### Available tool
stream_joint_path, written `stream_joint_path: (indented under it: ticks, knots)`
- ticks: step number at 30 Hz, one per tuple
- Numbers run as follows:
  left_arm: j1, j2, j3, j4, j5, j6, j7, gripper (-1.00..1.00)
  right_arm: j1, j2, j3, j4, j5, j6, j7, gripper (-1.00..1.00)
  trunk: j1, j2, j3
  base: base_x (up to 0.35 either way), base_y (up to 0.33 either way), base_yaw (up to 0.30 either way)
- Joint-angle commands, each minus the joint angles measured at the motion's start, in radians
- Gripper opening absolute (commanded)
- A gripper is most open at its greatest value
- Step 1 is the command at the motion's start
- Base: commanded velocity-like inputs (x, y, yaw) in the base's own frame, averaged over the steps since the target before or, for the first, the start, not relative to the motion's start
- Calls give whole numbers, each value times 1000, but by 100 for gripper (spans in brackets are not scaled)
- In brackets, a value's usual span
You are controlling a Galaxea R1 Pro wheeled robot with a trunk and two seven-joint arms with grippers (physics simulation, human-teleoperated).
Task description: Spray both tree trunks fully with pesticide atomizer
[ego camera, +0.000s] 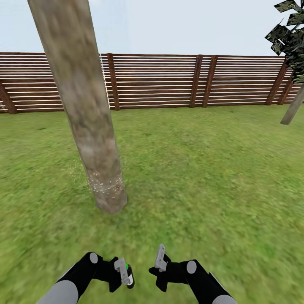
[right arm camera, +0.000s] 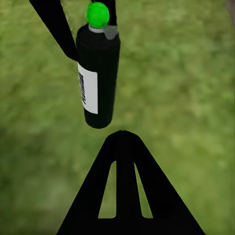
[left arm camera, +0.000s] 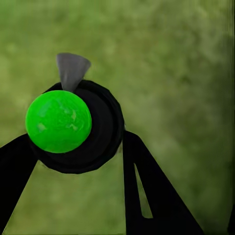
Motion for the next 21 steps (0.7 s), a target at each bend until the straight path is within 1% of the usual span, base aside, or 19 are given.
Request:
stream_joint_path:
  ticks: [1, 2, 3, 5, 12, 14, 16, 18, 21]
  knots:
    - [-1, -3, -22, -1, -9, -6, -2, -100, 0, 0, -2, -1, 8, -4, 2, -100, 0, 0, -1, 0, 0, 0]
    - [-1, -4, -40, -1, -6, -5, -2, -100, 0, 0, -1, -1, 8, -5, 2, -100, 0, 0, -1, 0, 0, 0]
    - [-1, -4, -49, -1, -5, -4, -1, -100, 0, 1, -1, -1, 8, -5, 2, -100, 0, 0, -1, 0, 0, 0]
    - [-1, -5, -57, -1, -3, -4, -1, -100, 0, 2, -1, -1, 8, -6, 2, -100, 0, 0, -1, 0, 0, 0]
    - [-1, -6, -59, -2, -7, 0, 6, -100, 0, 5, -1, -1, 8, -6, 2, -100, 0, 0, -1, 0, 0, 0]
    - [-1, -14, -60, -2, -10, 1, 7, -100, 0, 5, -1, -1, 8, -6, 2, -100, 0, 0, -1, 0, 0, 0]
    - [-1, -18, -61, -3, -10, 1, 7, -100, 0, 5, -1, -4, 8, -6, 33, -100, 0, 0, -1, 0, 0, 0]
    - [-1, -20, -61, -3, -11, 0, 7, -100, 0, 5, -1, -28, 8, -5, 65, -100, 0, 0, -1, 0, 0, 0]
    - [-1, -19, -62, -3, -10, -6, 3, -100, 0, 5, -1, -40, 8, -4, 76, -100, 0, 0, -1, 0, 0, 0]
